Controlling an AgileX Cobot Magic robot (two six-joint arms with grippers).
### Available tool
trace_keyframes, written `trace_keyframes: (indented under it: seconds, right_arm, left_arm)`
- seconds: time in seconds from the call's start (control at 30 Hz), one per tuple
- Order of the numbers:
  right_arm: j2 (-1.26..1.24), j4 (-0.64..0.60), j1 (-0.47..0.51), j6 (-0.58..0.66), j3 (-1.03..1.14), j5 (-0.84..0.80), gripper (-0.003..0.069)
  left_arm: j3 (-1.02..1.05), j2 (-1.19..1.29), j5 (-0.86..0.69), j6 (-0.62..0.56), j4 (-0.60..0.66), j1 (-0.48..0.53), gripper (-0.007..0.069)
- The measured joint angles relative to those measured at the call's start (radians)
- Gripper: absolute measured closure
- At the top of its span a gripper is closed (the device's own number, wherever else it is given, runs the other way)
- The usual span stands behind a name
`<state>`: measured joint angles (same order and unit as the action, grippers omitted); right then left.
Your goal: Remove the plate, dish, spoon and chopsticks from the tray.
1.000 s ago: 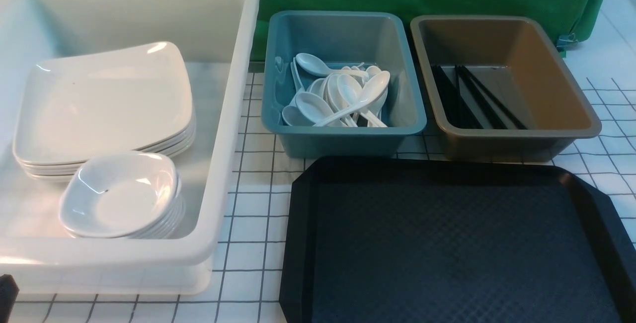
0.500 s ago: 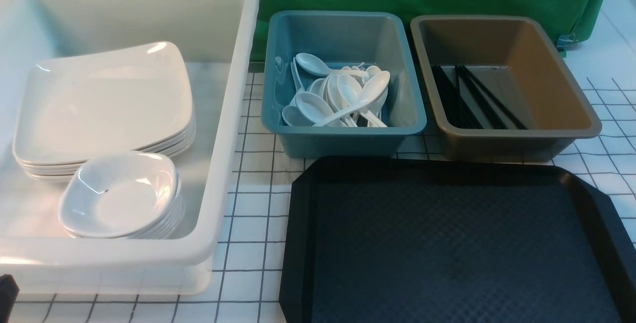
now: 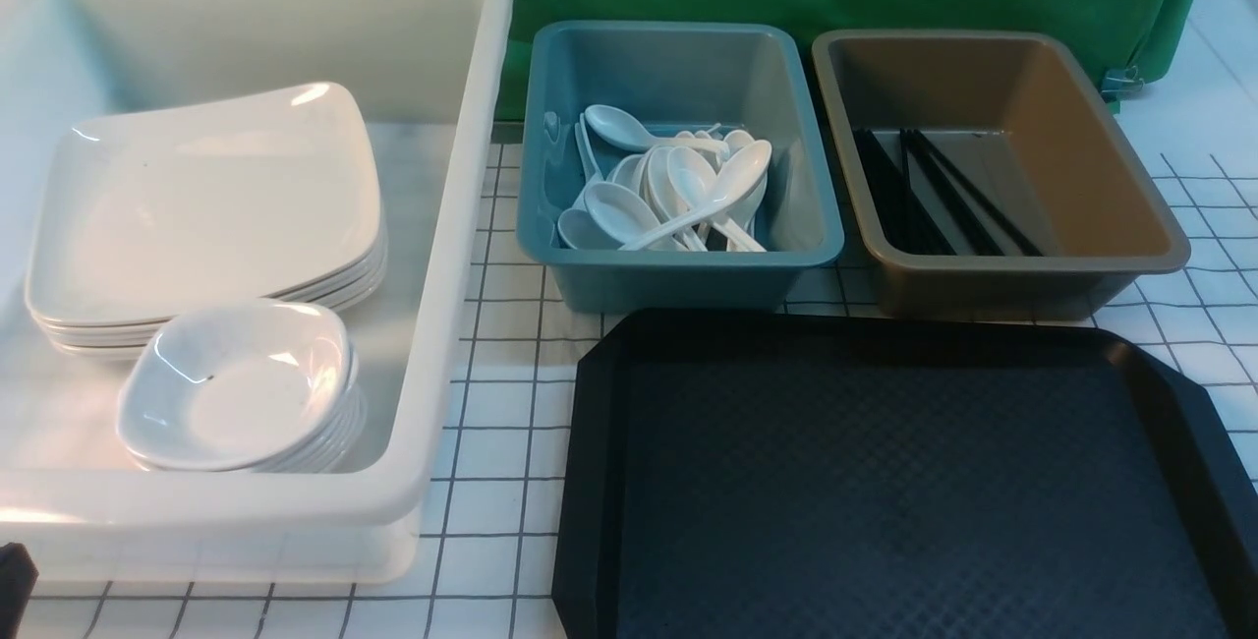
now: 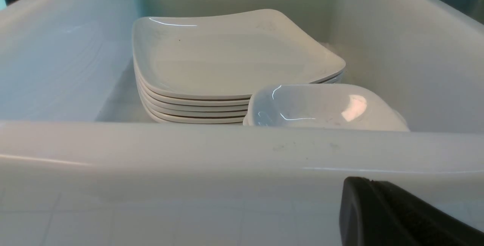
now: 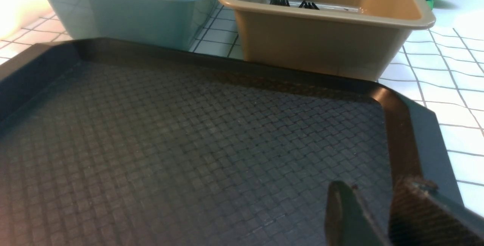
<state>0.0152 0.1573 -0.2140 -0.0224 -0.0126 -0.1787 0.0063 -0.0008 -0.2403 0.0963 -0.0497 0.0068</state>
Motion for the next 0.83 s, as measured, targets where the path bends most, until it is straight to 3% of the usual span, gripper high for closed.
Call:
trace_keyframes:
  seconds: [0.83]
  right_arm:
    - [0.0, 0.0, 0.0, 0.0, 0.0, 0.0, 0.0419]
  left_arm:
    - [0.0, 0.0, 0.0, -0.01, 0.0, 0.0, 0.0605]
